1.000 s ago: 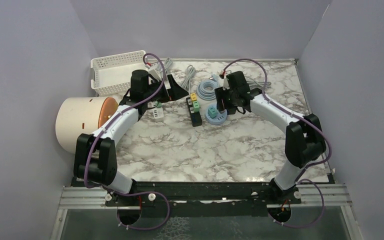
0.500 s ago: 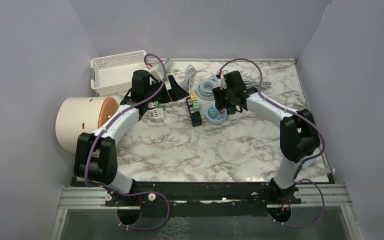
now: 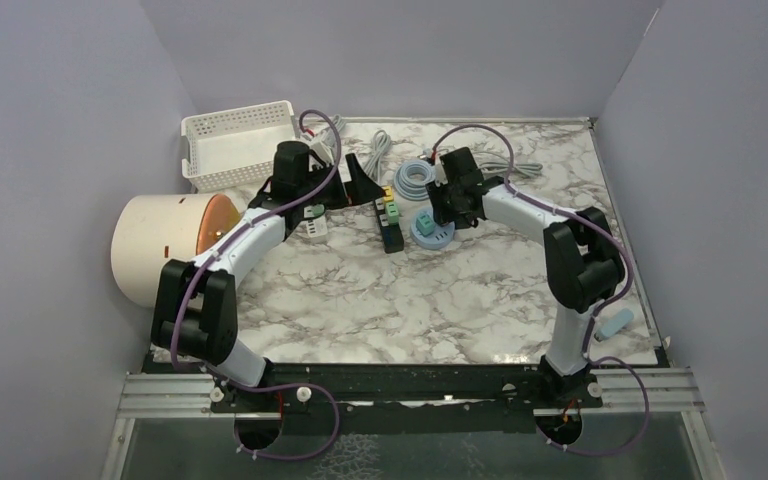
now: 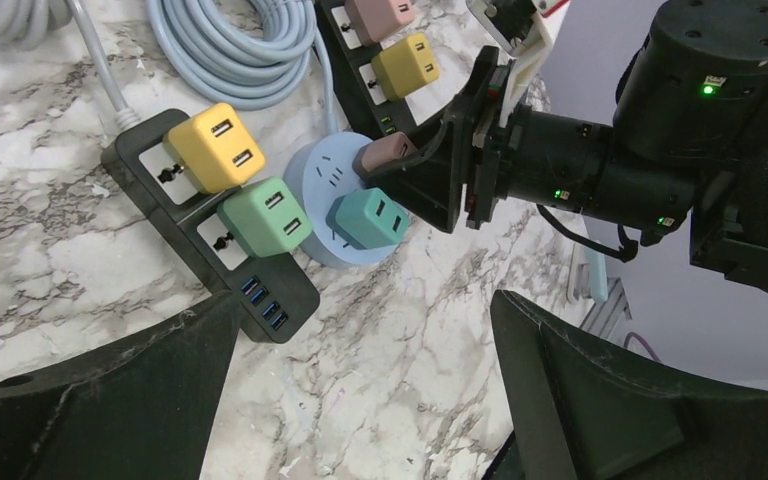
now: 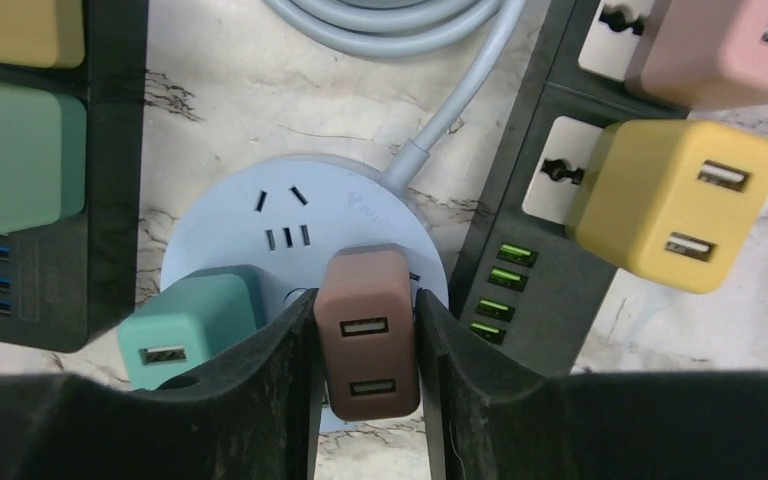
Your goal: Pull the plug off the socket
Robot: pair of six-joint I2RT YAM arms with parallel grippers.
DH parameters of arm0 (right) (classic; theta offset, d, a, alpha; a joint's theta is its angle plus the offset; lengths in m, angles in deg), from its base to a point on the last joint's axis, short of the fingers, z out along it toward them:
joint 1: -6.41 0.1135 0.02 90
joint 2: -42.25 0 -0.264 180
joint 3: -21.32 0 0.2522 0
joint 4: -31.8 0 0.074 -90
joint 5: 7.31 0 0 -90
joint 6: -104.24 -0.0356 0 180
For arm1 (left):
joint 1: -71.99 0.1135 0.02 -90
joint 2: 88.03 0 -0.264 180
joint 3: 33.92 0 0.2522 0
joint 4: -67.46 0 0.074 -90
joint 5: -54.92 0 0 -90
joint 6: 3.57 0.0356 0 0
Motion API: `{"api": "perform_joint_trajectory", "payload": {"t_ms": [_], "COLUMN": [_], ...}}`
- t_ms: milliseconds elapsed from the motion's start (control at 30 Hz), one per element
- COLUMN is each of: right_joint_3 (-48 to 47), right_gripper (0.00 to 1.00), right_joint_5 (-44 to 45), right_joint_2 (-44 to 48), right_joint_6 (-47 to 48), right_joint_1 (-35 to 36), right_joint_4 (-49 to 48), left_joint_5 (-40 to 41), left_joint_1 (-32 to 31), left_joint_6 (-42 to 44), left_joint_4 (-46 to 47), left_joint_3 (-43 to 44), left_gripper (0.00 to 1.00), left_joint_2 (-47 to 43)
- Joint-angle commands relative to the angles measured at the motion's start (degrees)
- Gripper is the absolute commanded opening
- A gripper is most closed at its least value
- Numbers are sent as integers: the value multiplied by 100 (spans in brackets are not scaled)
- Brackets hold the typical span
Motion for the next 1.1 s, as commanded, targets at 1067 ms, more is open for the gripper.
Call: {"api": "perform_joint_trajectory", "payload": {"t_ms": [1067], "right_joint_3": [-514], "right_gripper": [1], "right_joint_5": [-1211], "right_joint_2": [1264], "right_joint_6": [-1423], "right_joint_1": [-11], "right_joint_4": [206], "left_joint_5": [1241], "left_joint_1": [-1732], "left_joint_6": [-1050], "left_joint_4": [1419], "left_joint_3": [127], "left_gripper": [87], "left_joint_2": [1308]}}
